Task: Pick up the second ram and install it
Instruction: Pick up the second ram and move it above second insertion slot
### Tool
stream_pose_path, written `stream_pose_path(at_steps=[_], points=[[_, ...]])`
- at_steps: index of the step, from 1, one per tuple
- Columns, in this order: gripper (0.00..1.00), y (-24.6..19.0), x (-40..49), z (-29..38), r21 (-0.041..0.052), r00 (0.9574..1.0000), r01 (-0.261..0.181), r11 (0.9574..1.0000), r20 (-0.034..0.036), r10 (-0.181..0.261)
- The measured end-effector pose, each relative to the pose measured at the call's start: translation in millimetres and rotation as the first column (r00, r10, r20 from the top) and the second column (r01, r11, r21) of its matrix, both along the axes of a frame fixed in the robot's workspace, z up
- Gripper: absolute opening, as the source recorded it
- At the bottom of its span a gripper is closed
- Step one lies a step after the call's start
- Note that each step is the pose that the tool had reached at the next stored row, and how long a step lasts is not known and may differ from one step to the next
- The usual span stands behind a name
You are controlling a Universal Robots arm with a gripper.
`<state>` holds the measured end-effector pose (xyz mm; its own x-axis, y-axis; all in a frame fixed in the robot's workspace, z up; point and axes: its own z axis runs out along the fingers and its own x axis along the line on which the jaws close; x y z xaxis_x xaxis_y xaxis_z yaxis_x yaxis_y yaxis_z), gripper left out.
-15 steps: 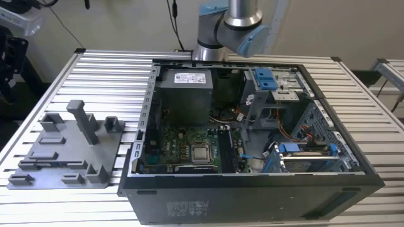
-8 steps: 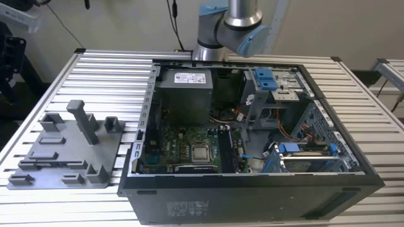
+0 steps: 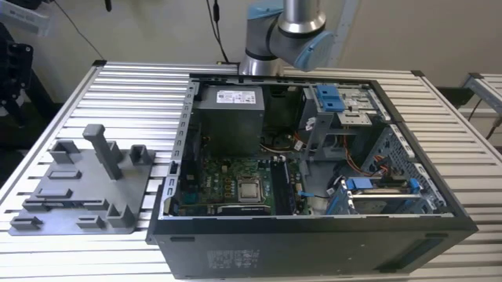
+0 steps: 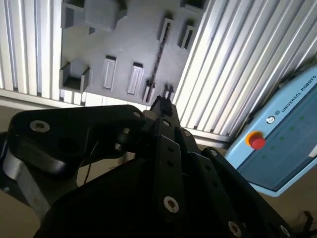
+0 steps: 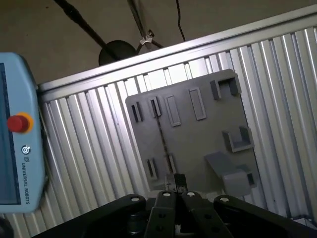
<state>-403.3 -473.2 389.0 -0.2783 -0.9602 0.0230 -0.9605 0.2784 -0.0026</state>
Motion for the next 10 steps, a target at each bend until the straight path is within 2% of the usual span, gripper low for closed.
stream_pose_path(at_steps=[3, 6, 7, 8, 10], points=[[0.11, 0.0, -3.0, -0.6, 0.0395, 1.0, 0.0, 0.9992, 0.0047, 0.0], [0.11, -0.1, -9.4, -1.3, 0.0677, 1.0, 0.0, 0.9977, 0.0047, 0.0], [0.11, -0.1, -10.4, -1.4, 0.0726, 1.0, 0.0, 0.9974, 0.0049, 0.0], [0.11, -0.1, -10.6, -1.4, 0.0735, 1.0, -0.001, 0.9973, 0.0038, 0.0], [0.11, 0.0, -10.6, -1.7, 0.0735, 0.9999, -0.013, 0.9972, -0.0026, 0.013]])
